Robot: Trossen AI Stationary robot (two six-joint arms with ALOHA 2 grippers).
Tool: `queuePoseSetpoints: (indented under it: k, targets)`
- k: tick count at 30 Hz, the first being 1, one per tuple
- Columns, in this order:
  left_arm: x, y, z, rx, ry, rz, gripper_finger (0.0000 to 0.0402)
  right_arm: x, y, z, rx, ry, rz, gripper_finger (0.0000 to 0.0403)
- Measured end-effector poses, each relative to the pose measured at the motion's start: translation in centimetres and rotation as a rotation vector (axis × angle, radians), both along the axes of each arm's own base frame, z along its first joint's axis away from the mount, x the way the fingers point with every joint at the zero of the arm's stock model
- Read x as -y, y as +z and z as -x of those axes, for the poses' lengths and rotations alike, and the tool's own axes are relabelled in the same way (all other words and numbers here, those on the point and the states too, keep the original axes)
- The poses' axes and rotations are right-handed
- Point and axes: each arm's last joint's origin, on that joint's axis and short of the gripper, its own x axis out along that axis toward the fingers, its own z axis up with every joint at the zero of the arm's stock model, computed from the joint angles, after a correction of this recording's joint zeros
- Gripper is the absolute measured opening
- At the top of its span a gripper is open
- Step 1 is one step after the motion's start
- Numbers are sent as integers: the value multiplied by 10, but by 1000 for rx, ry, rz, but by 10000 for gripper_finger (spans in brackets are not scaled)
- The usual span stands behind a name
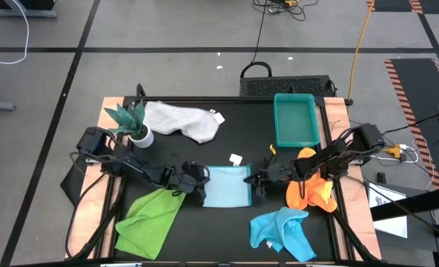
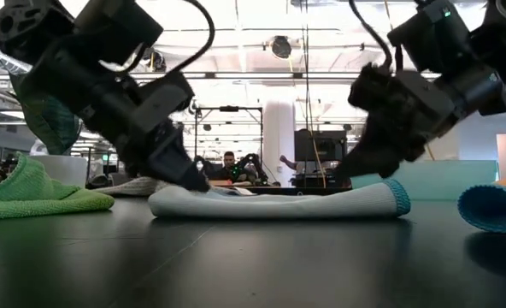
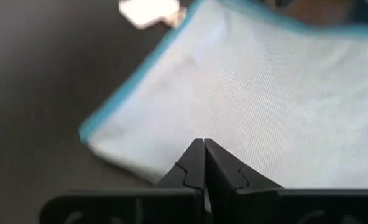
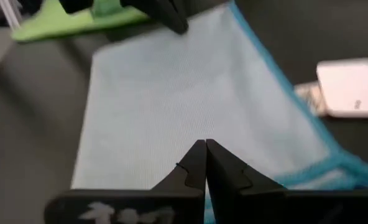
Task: Fold microfiber towels
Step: Fold the light blue microfiber cloth
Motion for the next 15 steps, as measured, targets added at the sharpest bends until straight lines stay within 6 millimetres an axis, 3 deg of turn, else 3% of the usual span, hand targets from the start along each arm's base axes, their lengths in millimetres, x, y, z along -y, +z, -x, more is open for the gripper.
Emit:
queuePoseSetpoints:
  k: [6,11,15]
  targets:
    - [6,-5,2,-10,13,10,25,1,-13,1,-57,-7,79,0]
    - [8,18,0,88,-6,27,25,2,8,0,39,-10,120,0]
    - [3,19,1,80,3,-23,26,-9,20,-5,101,161,76,0]
